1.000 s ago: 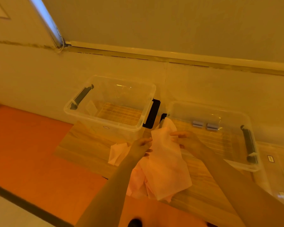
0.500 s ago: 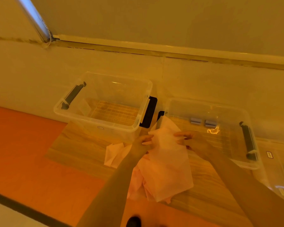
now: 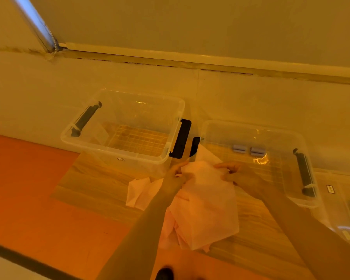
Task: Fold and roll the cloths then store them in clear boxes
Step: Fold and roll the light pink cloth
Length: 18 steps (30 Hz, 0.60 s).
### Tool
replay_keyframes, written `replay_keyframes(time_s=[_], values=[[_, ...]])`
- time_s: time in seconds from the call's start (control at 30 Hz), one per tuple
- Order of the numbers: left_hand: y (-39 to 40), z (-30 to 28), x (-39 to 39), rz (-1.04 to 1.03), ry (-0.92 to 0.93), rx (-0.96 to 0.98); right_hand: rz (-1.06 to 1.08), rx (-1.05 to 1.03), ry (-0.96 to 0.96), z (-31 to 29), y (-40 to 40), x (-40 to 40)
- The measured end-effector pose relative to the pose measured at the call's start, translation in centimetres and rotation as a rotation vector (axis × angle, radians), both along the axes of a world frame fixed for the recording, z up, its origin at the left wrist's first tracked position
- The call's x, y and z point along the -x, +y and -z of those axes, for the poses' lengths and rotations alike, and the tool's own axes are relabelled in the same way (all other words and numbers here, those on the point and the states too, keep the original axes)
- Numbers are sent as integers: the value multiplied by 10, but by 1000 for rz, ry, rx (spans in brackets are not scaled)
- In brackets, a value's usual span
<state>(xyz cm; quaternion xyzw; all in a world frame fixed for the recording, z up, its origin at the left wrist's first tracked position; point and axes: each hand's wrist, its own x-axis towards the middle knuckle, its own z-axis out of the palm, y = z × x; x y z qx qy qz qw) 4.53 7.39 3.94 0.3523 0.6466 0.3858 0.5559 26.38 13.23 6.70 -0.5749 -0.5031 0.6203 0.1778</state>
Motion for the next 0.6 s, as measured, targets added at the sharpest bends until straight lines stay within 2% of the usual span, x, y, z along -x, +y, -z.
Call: replay_keyframes(time_s=[0.23, 0.6], values=[[-12, 3, 2, -52, 56, 12, 31, 20, 80, -8, -5, -4], [-33, -5, -14, -73, -69, 85, 58, 23, 63, -2, -8, -16]])
